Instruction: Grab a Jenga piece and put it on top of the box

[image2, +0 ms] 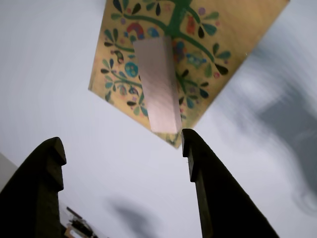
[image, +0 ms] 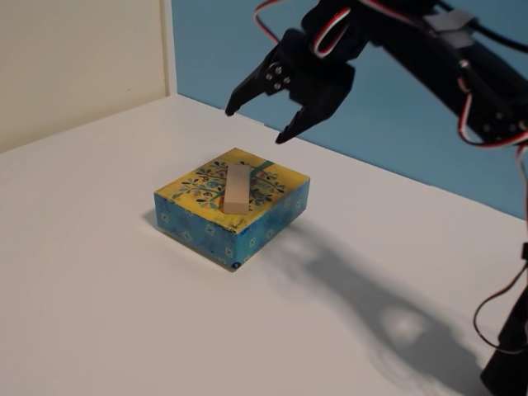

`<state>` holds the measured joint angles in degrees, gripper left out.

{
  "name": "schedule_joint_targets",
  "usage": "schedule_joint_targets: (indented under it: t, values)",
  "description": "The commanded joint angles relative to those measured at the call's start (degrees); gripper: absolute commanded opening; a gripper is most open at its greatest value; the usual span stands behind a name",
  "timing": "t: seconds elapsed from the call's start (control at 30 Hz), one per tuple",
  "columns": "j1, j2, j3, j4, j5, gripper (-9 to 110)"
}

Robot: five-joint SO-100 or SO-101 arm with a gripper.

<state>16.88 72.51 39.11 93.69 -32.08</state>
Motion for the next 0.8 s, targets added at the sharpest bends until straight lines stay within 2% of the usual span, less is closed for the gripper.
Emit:
schedule_joint_targets:
  t: [0.0,0.23,0.4,0.5,0.77]
  values:
    - [1.1,4.0,-1.7,2.8,0.8,23]
    - [5.5,2.9,-1.4,5.2,1.1,18]
    - [7.6,6.0,1.7,4.7,0.0,7]
    - [8.3,8.3,4.0,4.2,-0.7,5]
    - [8.7,27.2,31.7,-9.8,-3.4,4]
